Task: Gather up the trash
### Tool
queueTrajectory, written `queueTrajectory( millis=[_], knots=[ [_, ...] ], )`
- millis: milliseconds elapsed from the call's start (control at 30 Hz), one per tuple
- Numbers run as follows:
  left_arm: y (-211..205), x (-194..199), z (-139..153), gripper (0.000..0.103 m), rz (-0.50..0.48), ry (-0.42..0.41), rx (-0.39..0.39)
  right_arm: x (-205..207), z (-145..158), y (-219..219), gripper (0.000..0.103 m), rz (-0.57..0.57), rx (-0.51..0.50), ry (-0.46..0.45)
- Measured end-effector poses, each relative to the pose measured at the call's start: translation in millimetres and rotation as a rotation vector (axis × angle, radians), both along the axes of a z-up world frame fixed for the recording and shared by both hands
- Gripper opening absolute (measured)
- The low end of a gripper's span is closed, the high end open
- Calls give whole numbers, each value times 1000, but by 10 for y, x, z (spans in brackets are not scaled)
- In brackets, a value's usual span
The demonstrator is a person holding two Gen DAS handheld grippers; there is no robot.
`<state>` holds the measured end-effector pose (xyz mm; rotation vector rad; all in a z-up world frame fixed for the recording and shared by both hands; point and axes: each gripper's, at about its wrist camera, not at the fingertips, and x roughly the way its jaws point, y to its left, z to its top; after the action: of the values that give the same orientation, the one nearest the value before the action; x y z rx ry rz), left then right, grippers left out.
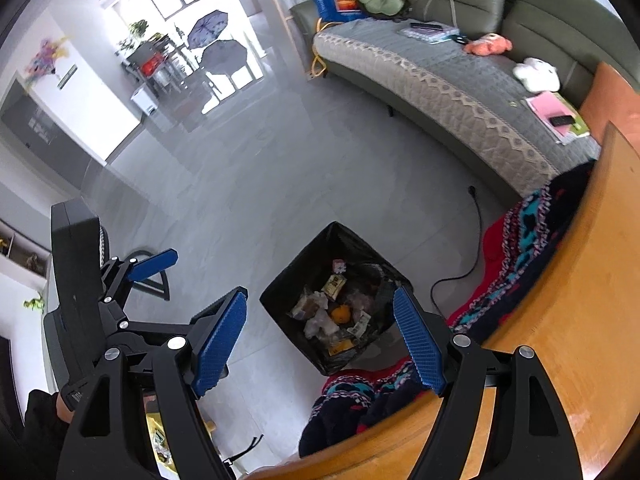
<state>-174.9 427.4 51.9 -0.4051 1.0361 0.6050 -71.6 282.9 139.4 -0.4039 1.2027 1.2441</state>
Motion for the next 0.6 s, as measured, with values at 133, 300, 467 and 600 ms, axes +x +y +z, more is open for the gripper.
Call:
queueTrajectory(
  millis=[133,300,467,600],
  knots=[
    [-177,153,65,97,-39,-14,4,135,28,-239,77,-43,6,3],
    [-495,387,146,97,-113,-25,19,334,58,-628,77,-109,12,7],
    [-880,616,213,97,-183,-33,26,512,91,-1030,77,-172,19,4],
    [-1182,784,269,97,-245,-38,33,698,137,-1479,77,-251,32,-1]
  ],
)
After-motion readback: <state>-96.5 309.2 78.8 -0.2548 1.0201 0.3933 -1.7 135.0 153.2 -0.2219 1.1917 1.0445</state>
